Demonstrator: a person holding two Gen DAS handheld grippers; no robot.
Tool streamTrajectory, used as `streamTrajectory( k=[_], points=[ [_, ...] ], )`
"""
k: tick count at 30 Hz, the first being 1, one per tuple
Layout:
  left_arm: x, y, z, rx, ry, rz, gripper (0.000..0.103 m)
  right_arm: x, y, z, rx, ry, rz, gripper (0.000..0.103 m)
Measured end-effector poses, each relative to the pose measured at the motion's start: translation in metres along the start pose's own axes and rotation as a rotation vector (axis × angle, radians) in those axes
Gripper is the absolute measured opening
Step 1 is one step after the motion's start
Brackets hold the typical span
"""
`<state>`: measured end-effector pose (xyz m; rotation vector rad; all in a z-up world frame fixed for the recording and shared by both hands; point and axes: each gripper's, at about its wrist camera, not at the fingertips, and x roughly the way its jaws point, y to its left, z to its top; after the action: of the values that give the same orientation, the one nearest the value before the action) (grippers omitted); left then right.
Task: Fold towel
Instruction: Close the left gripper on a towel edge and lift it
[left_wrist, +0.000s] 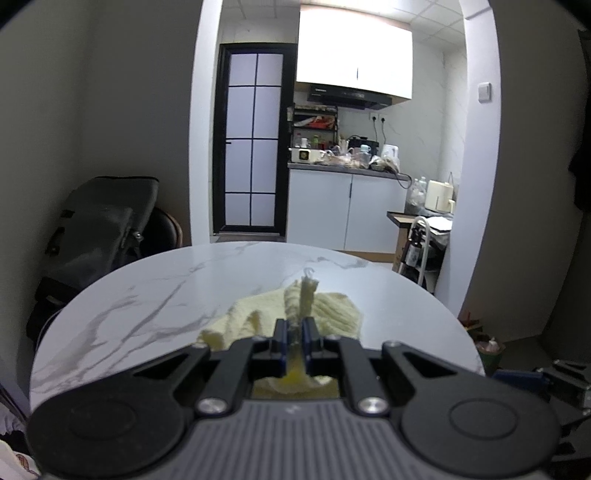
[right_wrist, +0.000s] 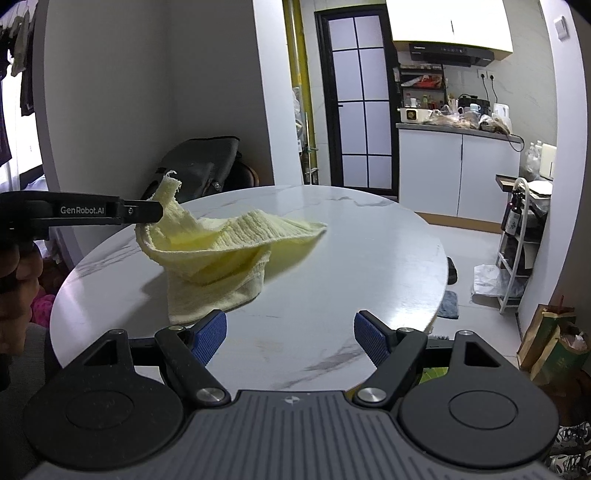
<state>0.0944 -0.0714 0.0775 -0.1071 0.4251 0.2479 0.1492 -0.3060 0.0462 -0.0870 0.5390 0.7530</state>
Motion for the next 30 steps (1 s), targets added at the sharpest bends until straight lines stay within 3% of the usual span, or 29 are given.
streamTrajectory(
  k=[12, 30],
  points=[
    [-0.006, 0.04, -0.006, -0.048, 0.006, 0.022, 0.009, 0.013, 0.027, 0.004, -0.017, 0.018, 0.017, 0.081],
    [0.0, 0.086, -0.017, -0.13, 0.027, -0.019, 0.009, 0.05, 0.053, 0.02, -0.053, 0.032, 0.036, 0.081]
  ],
)
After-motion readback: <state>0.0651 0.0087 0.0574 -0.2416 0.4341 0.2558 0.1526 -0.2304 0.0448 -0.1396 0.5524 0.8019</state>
